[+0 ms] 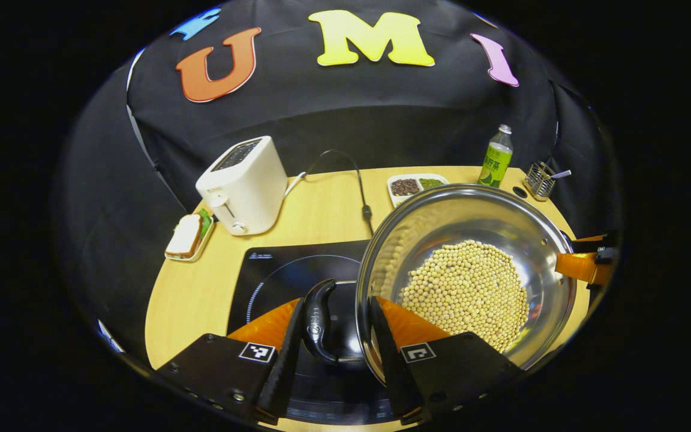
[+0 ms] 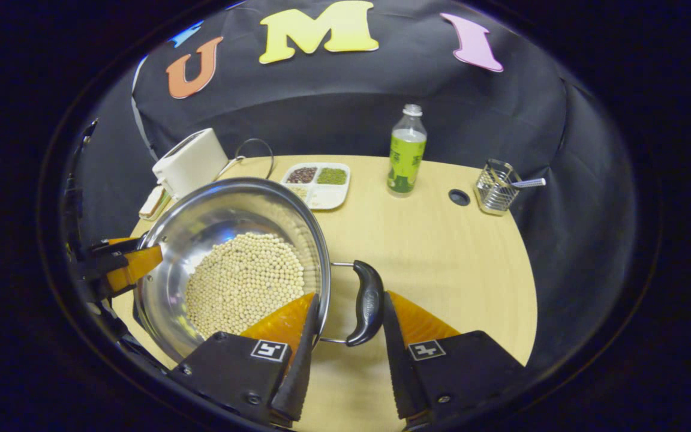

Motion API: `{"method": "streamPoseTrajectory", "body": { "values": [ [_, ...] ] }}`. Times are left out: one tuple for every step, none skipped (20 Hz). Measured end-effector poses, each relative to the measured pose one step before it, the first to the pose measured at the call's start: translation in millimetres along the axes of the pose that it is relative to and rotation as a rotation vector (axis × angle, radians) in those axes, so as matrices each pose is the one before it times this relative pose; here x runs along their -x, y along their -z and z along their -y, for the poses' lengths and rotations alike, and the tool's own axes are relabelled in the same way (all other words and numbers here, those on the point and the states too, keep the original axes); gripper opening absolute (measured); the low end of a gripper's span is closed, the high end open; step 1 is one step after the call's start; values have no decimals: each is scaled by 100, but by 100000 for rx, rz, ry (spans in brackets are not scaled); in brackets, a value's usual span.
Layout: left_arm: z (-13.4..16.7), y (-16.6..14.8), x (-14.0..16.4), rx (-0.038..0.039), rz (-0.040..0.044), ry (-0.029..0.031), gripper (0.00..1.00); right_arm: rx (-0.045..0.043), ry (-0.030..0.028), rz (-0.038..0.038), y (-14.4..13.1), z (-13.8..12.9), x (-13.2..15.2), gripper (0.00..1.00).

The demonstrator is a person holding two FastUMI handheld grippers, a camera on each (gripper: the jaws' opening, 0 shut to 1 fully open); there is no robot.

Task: First push the handle of the pot to place it horizontally, then grasp the pot with both hands and set it on the induction cooktop.

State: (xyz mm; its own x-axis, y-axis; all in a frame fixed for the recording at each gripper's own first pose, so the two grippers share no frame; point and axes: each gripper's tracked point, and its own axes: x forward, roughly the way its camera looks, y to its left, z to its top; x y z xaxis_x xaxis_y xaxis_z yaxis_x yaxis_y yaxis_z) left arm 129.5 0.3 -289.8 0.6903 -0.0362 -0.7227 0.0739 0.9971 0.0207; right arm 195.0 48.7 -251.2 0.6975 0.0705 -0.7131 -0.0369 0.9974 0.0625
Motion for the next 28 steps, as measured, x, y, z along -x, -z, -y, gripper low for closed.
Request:
{"method": "streamPoseTrajectory", "body": {
  "values": [
    [-1030,136,69,543,-473,-390,61,89,-387,-52,13,-1096,-23,57],
    [-970,300,-12,973,-383,-482,61,251,-345,-174,-15,-1130,-68,59],
    [-1026,316,-27,379,-892,-416,61,93,-374,-470,148,-1079,-138,57],
    [-846,218,7,318,-588,-395,61,106,-647,-454,69,-1077,-157,57],
    [-945,273,-76,23,-485,-148,61,-204,-650,-654,125,-985,-174,57],
    [-907,112,-69,26,-256,-480,61,-864,-526,-552,46,-1012,-240,57],
    [-933,103,-157,-300,35,-584,61,-588,-266,-424,245,-925,-271,57],
    [-970,118,-40,-404,-263,-666,61,-68,-105,-616,134,-966,-169,57],
    [-928,122,-150,-74,-124,-606,61,167,-17,-315,147,-979,-181,57],
    [-757,48,-190,-174,-178,-10,61,-131,140,-73,56,-816,-225,57],
    [-790,151,-191,-143,-682,-132,61,308,-159,-395,157,-900,-164,57],
    [-738,232,-249,178,-543,-230,61,-43,-83,-198,30,-796,-204,57],
    [-768,313,-286,17,-496,-286,61,-321,145,-425,153,-670,-183,57],
    [-476,88,-198,-433,-179,-366,61,-170,144,-667,115,-669,-89,57],
    [-497,-10,-173,-670,-52,-178,61,-429,134,-119,131,-637,-117,57],
    [-633,162,-87,74,201,-271,61,-171,34,-288,3,-510,-116,57],
    [-317,146,-221,383,-107,-136,61,70,218,-355,139,-438,-128,57],
    [-232,153,-250,325,-285,212,61,-269,693,-287,75,-333,-196,57],
    [-221,57,-197,-15,-198,88,61,-379,600,-52,17,-261,-79,57],
    [-84,50,-11,44,70,-133,61,387,257,-238,57,-291,-79,57],
    [46,-93,-17,-108,-7,69,61,136,258,598,-130,-192,-68,57],
    [-70,145,-51,230,-26,71,61,66,593,194,-52,-194,-56,57],
    [-6,10,-63,32,-86,57,61,797,392,-65,-3,-143,-12,57],
    [-79,76,-183,313,-128,200,61,443,736,92,-49,-176,39,57],
    [9,0,-20,243,-158,151,61,1200,769,50,109,-14,40,57],
    [-69,-148,-56,-824,952,95,61,627,733,-403,232,-84,6,57],
    [-20,50,-129,-1214,174,107,61,416,462,427,17,-47,-19,58],
    [-233,239,-338,-867,295,-180,61,-617,130,250,75,24,5,58]
  ]
}}
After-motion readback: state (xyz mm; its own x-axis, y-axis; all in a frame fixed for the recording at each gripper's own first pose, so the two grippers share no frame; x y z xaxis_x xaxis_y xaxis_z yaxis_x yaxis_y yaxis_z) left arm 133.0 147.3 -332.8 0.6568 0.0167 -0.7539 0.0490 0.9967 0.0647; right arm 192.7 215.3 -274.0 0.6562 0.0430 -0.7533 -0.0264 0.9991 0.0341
